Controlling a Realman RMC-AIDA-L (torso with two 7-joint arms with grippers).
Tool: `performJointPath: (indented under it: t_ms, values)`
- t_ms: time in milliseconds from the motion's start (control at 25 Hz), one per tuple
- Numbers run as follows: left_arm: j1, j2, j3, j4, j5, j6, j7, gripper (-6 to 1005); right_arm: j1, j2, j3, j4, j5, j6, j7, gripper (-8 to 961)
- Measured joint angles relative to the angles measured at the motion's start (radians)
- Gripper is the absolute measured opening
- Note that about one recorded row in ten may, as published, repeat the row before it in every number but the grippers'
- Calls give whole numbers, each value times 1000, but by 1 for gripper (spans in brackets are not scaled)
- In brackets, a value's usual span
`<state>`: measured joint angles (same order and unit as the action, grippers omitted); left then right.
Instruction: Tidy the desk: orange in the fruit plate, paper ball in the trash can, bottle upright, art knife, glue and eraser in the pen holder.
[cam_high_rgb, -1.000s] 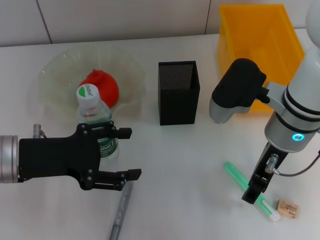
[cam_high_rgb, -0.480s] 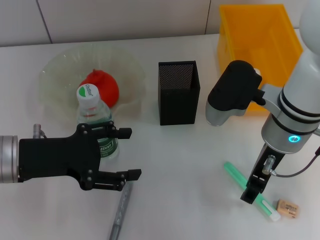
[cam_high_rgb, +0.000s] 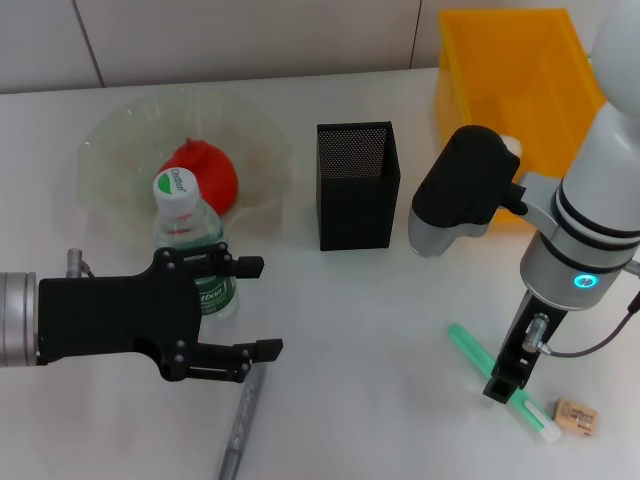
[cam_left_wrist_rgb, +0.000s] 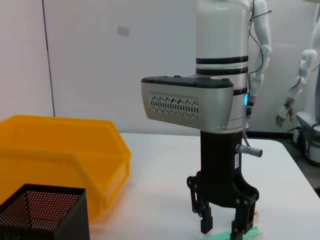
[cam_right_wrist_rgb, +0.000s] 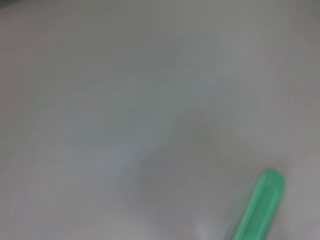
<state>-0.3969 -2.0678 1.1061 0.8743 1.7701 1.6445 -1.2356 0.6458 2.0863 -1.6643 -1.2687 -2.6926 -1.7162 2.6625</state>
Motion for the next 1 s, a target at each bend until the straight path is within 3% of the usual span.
performJointPath:
  t_ms: [1000]
  values:
    - [2,0,0,-2,0,0,1,863,0,2,-37,22,1,9,29,340]
